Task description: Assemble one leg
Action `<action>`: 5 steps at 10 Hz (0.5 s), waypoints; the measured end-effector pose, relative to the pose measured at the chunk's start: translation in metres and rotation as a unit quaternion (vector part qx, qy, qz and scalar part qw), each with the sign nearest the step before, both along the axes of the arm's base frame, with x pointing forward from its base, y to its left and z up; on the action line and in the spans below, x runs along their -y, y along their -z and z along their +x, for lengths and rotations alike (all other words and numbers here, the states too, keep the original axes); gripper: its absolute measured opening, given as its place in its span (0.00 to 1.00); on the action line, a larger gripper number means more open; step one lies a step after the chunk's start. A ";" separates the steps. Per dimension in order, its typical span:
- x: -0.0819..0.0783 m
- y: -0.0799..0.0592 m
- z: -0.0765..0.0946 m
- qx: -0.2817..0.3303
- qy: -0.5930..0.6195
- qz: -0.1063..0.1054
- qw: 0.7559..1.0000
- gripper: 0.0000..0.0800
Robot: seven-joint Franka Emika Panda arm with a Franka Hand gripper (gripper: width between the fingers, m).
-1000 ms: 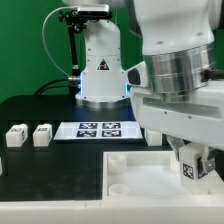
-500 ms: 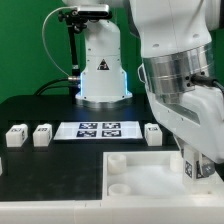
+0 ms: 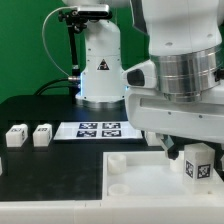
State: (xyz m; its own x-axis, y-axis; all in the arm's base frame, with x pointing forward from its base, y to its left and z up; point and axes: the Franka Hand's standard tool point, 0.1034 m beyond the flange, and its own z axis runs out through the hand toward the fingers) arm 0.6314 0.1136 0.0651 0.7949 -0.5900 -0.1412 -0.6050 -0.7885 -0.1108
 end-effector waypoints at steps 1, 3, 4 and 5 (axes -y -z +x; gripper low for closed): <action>0.001 0.000 0.000 0.014 -0.089 -0.007 0.996 0.81; -0.004 0.001 0.004 0.061 -0.275 -0.033 0.959 0.81; -0.002 0.002 0.002 0.067 -0.318 -0.032 0.945 0.81; -0.002 0.002 0.004 0.074 -0.317 -0.034 0.945 0.81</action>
Offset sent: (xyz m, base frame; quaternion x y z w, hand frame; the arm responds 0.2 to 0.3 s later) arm -0.0017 0.0065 -0.0005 0.0046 0.0261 -0.3017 0.9530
